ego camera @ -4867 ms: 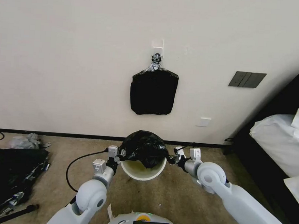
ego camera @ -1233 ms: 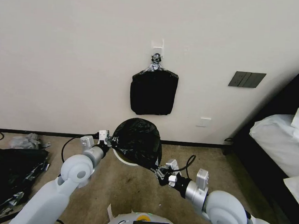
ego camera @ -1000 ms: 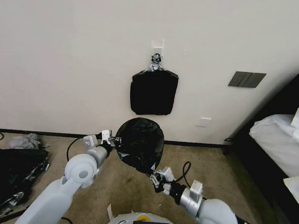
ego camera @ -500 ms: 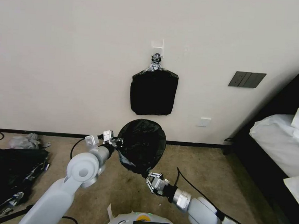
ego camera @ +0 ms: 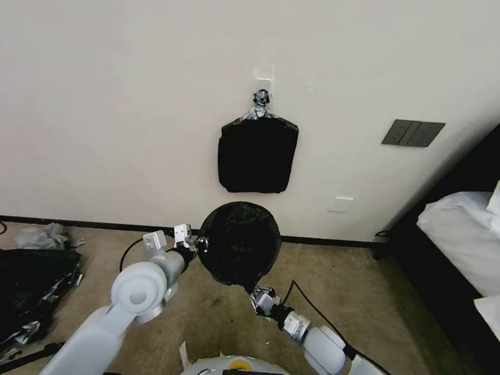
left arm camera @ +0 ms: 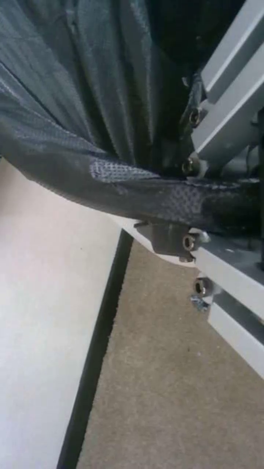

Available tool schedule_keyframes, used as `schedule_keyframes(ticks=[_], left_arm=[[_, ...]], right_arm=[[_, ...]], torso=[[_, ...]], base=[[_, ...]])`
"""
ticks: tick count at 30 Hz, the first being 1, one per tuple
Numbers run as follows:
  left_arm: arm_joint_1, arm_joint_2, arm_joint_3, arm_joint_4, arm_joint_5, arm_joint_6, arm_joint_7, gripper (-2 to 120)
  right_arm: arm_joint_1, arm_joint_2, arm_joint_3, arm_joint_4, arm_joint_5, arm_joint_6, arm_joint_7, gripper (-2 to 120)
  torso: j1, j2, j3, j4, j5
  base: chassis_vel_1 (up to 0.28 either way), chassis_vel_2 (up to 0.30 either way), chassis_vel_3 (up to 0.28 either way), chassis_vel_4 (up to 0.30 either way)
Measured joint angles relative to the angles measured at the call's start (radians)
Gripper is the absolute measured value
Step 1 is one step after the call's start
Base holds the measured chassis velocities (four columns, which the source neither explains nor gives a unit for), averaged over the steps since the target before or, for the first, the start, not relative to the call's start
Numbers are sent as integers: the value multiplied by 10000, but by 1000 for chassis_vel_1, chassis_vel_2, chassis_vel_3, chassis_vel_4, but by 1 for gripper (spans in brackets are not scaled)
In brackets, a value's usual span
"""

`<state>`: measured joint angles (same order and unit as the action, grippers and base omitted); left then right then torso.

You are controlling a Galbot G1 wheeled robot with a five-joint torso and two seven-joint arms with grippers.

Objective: Place a trash bag onto the trash bin.

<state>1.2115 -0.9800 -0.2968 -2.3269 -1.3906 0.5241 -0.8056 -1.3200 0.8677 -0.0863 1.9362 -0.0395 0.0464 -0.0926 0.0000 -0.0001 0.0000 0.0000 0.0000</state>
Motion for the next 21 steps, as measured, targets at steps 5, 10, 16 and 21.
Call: schedule_keyframes(ticks=[5, 10, 16, 21], left_arm=[[162, 10, -118, -41, 35, 16, -1, 3], [163, -23, -168, 107, 32, 12, 6, 3], [-20, -111, -192, 474, 49, -41, 18, 3], [-265, -84, -136, 861, 59, -74, 10, 3]], right_arm=[[-4, 96, 31, -57, 314, -80, 131, 0], [-208, 160, 143, -70, 609, 14, 172, 15], [-682, 229, 523, 117, 885, 448, 157, 35], [-1212, 383, 696, 229, 840, 981, -26, 57]], torso=[[0, 1, 0, 1, 0], [0, 1, 0, 0, 0], [0, 1, 0, -1, -1], [0, 1, 0, 0, 0]], base=[[0, 0, 0, 0], [0, 0, 0, 0], [0, 0, 0, 0], [0, 0, 0, 0]])
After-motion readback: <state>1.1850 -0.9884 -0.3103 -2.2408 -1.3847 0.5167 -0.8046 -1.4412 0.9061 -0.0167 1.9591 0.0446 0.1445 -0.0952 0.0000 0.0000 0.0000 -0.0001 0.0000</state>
